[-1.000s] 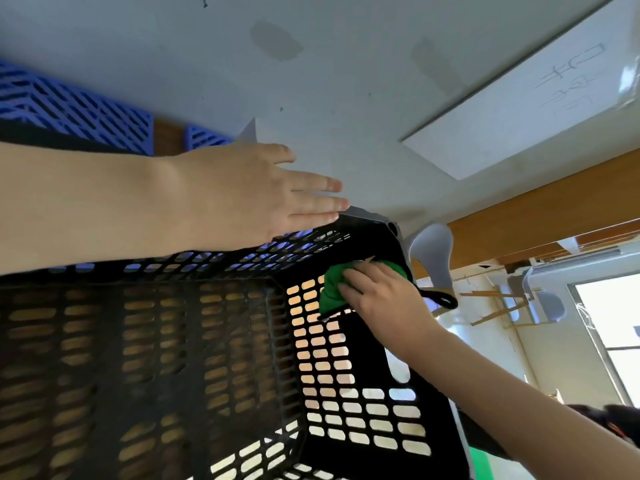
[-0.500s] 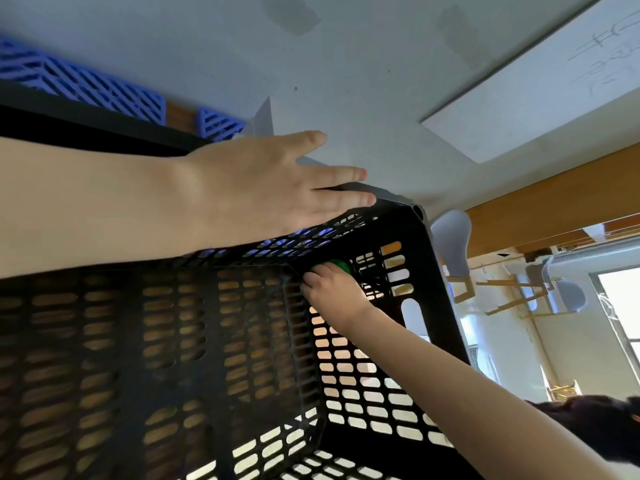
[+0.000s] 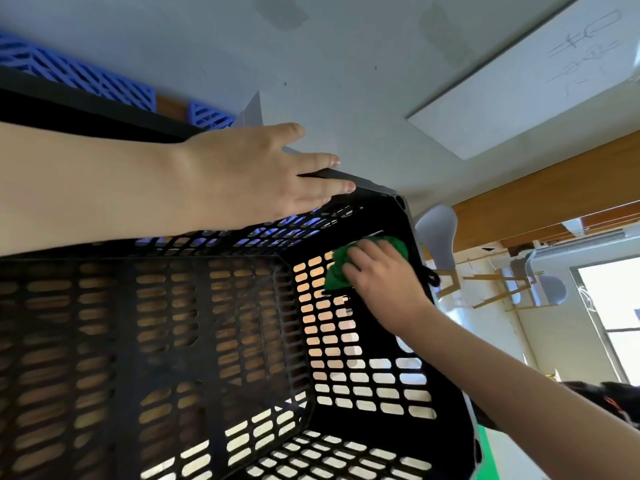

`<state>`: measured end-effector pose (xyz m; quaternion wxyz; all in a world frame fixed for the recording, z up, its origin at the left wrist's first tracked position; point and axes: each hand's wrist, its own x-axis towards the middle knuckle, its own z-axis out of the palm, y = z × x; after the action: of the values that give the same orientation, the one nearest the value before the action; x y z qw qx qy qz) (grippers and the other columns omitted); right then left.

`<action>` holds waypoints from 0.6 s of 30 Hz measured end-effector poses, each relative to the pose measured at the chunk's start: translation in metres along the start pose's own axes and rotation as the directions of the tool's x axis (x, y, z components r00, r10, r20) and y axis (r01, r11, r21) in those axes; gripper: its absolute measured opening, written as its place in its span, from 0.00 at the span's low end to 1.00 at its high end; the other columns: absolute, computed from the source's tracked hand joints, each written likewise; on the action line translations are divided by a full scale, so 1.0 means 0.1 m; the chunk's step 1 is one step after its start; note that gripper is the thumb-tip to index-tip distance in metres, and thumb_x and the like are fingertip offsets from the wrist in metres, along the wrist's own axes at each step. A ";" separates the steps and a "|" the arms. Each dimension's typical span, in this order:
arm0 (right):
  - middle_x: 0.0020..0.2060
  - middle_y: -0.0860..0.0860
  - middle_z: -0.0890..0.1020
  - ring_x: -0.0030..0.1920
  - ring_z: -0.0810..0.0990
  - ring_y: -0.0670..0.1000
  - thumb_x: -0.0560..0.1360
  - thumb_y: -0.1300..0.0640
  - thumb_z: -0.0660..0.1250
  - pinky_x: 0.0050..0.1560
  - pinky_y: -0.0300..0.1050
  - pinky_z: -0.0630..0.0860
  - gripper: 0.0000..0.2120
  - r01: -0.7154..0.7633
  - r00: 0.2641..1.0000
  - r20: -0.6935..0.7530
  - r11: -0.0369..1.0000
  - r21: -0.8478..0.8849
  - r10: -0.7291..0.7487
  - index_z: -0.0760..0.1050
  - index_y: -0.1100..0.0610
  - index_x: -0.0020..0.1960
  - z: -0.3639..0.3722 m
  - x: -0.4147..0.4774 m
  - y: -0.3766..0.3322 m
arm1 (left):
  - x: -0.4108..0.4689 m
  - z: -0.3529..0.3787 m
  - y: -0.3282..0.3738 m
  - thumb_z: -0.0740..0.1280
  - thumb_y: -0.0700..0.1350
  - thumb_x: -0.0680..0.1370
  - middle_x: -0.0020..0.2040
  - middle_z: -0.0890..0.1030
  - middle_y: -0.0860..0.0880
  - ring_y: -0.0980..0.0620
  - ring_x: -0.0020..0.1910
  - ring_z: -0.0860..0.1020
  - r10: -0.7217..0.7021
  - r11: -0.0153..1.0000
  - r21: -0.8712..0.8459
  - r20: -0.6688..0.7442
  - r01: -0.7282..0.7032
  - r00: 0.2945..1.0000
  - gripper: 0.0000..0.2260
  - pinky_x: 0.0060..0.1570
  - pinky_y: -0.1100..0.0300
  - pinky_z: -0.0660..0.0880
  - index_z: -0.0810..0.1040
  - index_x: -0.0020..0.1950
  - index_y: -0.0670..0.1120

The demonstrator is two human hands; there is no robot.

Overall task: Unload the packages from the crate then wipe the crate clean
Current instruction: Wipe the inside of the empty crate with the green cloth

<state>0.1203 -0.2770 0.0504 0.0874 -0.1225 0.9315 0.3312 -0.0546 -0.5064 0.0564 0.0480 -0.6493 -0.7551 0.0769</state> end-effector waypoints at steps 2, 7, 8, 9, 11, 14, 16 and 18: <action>0.44 0.55 0.81 0.51 0.80 0.59 0.70 0.62 0.56 0.55 0.54 0.75 0.14 -0.070 0.995 -0.067 0.997 -0.012 0.069 0.81 0.59 0.44 -0.23 -0.11 0.16 | 0.03 0.07 0.00 0.43 0.36 0.77 0.76 0.29 0.40 0.38 0.78 0.44 0.133 0.949 0.297 -0.063 -0.109 0.989 0.30 0.71 0.39 0.58 0.38 0.78 0.40; 0.47 0.55 0.82 0.54 0.80 0.59 0.70 0.61 0.55 0.58 0.53 0.74 0.16 -0.075 0.990 -0.119 0.997 -0.010 0.073 0.81 0.59 0.48 -0.14 -0.16 0.12 | 0.00 -0.10 0.00 0.43 0.36 0.74 0.76 0.29 0.40 0.38 0.78 0.45 0.114 0.882 0.458 0.013 -0.108 0.993 0.32 0.71 0.39 0.61 0.39 0.79 0.41; 0.46 0.55 0.82 0.53 0.80 0.59 0.69 0.62 0.56 0.57 0.53 0.76 0.16 -0.028 0.996 -0.086 1.000 0.005 0.028 0.82 0.58 0.48 -0.03 -0.12 0.04 | 0.01 -0.06 0.01 0.41 0.37 0.73 0.76 0.29 0.41 0.38 0.78 0.45 0.133 0.874 0.467 0.031 -0.132 0.991 0.32 0.70 0.40 0.61 0.40 0.79 0.41; 0.45 0.55 0.82 0.51 0.81 0.59 0.68 0.62 0.57 0.56 0.53 0.77 0.16 0.018 0.999 -0.038 1.000 0.024 -0.017 0.82 0.58 0.47 0.09 -0.06 -0.05 | -0.01 -0.06 0.01 0.40 0.37 0.74 0.76 0.29 0.41 0.38 0.78 0.45 0.124 0.891 0.437 0.032 -0.125 0.992 0.32 0.70 0.40 0.61 0.40 0.79 0.41; 0.40 0.54 0.82 0.46 0.81 0.58 0.67 0.63 0.55 0.53 0.52 0.78 0.16 0.069 0.996 0.049 0.996 0.054 -0.072 0.82 0.58 0.43 0.36 0.10 -0.26 | -0.01 -0.04 0.01 0.42 0.37 0.76 0.77 0.30 0.41 0.39 0.78 0.45 0.131 0.902 0.415 0.007 -0.122 0.991 0.30 0.70 0.40 0.62 0.41 0.79 0.41; 0.32 0.51 0.79 0.37 0.80 0.54 0.66 0.60 0.56 0.46 0.46 0.78 0.14 0.109 0.972 0.202 0.992 0.066 -0.120 0.81 0.54 0.35 0.72 0.38 -0.62 | 0.02 -0.01 -0.01 0.45 0.37 0.78 0.77 0.31 0.42 0.39 0.78 0.47 0.148 0.898 0.426 -0.058 -0.110 0.987 0.29 0.68 0.41 0.64 0.43 0.79 0.42; 0.31 0.49 0.80 0.37 0.81 0.53 0.63 0.57 0.68 0.46 0.44 0.78 0.03 0.142 0.953 0.264 0.989 0.043 -0.148 0.81 0.52 0.34 0.86 0.48 -0.82 | 0.03 0.09 -0.01 0.44 0.37 0.76 0.78 0.33 0.41 0.39 0.78 0.49 0.177 0.930 0.336 -0.053 -0.149 0.983 0.30 0.66 0.41 0.65 0.44 0.79 0.41; 0.33 0.50 0.80 0.39 0.80 0.54 0.61 0.57 0.74 0.49 0.46 0.78 0.04 0.157 0.954 0.253 0.986 0.048 -0.164 0.81 0.53 0.36 0.97 0.51 -0.85 | 0.06 0.18 -0.02 0.43 0.38 0.75 0.79 0.38 0.42 0.40 0.78 0.54 0.173 0.976 0.158 -0.167 -0.147 0.971 0.30 0.64 0.41 0.68 0.49 0.79 0.42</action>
<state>0.1041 -0.2872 -0.0867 0.2349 -0.1528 0.9038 0.3234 -0.0606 -0.5020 0.0386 0.1565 -0.7074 -0.6850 0.0763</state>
